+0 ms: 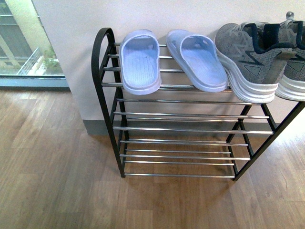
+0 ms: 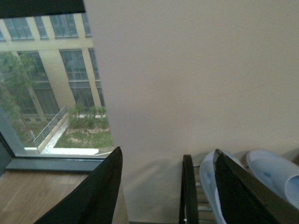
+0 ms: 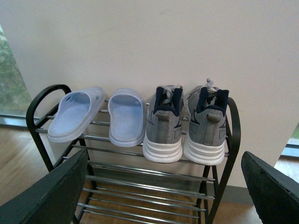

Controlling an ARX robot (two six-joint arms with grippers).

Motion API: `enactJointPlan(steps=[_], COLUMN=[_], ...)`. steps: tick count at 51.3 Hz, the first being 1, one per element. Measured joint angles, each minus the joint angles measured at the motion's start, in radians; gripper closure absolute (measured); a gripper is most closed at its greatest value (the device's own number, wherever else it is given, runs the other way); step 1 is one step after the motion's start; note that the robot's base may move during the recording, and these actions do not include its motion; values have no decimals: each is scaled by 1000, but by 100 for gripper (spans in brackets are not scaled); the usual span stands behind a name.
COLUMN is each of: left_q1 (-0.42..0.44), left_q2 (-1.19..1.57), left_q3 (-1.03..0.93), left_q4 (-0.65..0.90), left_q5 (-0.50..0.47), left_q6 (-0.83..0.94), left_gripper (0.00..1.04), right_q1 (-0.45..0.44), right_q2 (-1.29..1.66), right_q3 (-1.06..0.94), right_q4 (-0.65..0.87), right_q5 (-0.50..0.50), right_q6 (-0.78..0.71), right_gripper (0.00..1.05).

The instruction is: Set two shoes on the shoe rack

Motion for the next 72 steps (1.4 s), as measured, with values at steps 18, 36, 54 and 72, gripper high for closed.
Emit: enactJointPlan(steps=[18,36,54,72], left_q1=[170,272,397,404], left_q2=[-238,-428,-602,-727], left_q3=[-315,-457,-527,-581], left_q4=[45,-2,-106,-164], left_q5=[165,266,388,398], left_q6=[-40,-42,-43,-42], left_gripper=[103,103,103,103], right_q1=[0,0,0,0], right_q2=[0,0,0,0], right_q3=[0,0,0,0], right_q4=[0,0,0,0], right_q5=[0,0,0,0], right_q6=[0,0,0,0], right_gripper=[9,9,9,9])
